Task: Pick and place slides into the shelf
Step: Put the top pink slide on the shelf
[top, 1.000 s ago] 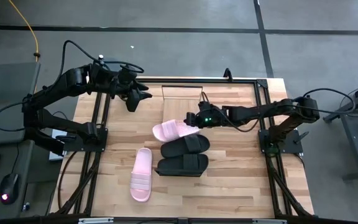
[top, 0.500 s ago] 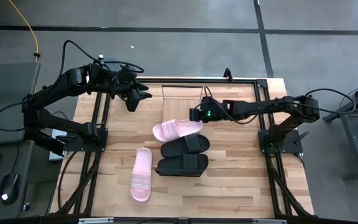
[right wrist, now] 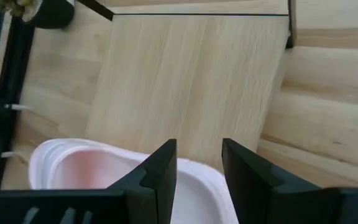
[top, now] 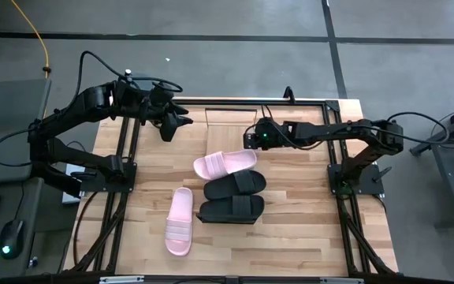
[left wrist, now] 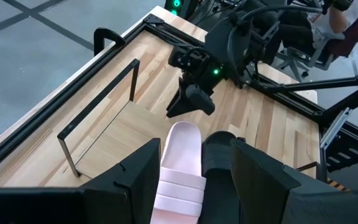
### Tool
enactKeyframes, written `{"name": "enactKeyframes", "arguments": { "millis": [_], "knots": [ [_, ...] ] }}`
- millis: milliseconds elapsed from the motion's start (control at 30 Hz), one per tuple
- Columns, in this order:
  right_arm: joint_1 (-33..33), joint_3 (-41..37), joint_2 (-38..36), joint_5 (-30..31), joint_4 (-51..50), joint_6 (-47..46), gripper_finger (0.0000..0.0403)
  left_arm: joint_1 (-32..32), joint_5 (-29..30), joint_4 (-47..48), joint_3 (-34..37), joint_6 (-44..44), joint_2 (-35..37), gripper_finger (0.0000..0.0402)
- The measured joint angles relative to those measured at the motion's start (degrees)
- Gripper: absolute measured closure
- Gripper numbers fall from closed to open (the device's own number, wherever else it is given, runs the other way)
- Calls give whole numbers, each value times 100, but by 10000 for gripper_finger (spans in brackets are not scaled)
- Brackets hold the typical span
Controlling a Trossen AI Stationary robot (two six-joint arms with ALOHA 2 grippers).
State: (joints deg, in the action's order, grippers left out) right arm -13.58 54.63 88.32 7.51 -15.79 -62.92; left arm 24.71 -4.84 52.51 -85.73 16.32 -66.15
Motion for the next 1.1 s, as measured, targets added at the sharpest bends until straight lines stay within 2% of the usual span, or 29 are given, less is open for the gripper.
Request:
{"name": "enactKeyframes", "arguments": {
  "millis": [300,733,1100],
  "knots": [
    [15,0,453,-480,149,1,284,0,0,-2,0,0,0,222],
    [446,7,469,-1067,-255,-286,284,1,3,-2,0,0,2,222],
    [386,7,455,-961,-273,-254,284,0,160,-4,0,-7,0,222]
  ]
}}
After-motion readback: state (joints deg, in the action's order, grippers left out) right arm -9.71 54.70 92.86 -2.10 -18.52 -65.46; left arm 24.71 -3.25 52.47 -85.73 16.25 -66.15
